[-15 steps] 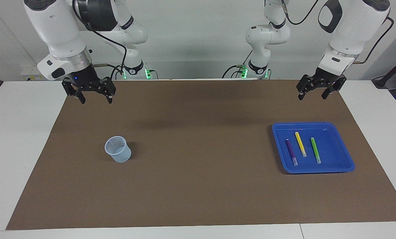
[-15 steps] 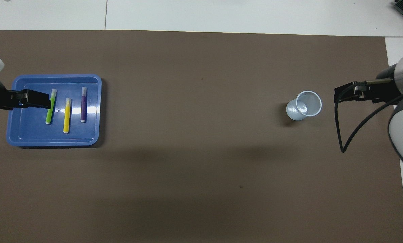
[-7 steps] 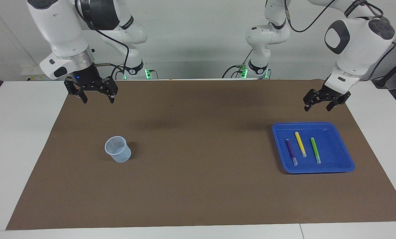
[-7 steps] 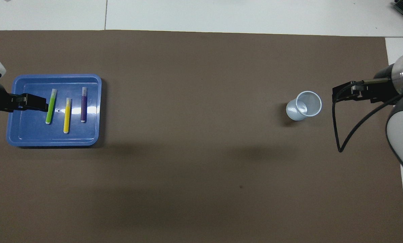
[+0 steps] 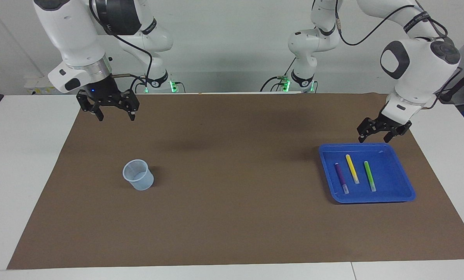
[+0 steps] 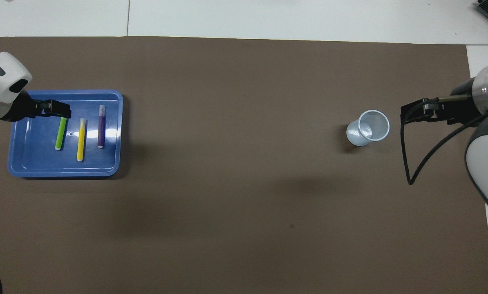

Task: Transfer and insert pens with both arms
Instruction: 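Lower the left gripper over the purple pen in the tray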

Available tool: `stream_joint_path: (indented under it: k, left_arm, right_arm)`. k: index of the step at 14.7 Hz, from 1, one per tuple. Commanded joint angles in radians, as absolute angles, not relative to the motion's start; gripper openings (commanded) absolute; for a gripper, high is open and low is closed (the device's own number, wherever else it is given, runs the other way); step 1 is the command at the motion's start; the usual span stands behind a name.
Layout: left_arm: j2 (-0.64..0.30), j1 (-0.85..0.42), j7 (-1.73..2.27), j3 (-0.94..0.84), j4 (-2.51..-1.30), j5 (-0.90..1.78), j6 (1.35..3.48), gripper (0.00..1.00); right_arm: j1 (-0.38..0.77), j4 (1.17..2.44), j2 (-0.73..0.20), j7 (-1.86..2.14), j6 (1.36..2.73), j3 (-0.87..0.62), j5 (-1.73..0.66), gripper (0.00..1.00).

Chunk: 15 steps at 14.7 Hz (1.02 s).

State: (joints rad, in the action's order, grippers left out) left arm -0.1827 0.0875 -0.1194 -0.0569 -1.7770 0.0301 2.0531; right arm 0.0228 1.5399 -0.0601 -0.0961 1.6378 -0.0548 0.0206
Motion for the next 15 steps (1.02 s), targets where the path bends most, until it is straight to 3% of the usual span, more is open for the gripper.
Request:
stream_joint_path:
  k: [1, 15]
  left_arm:
    - [-0.236, 0.094, -0.140, -0.057, -1.784, 0.044, 2.114, 0.97]
    - [-0.374, 0.081, -0.130, -0.058, -1.785, 0.095, 2.234, 0.95]
  right_arm:
    - [0.018, 1.531, -0.048, -0.109, 1.606, -0.058, 0.018, 1.00]
    - [0.017, 1.534, -0.037, -0.107, 1.597, -0.058, 0.018, 1.00]
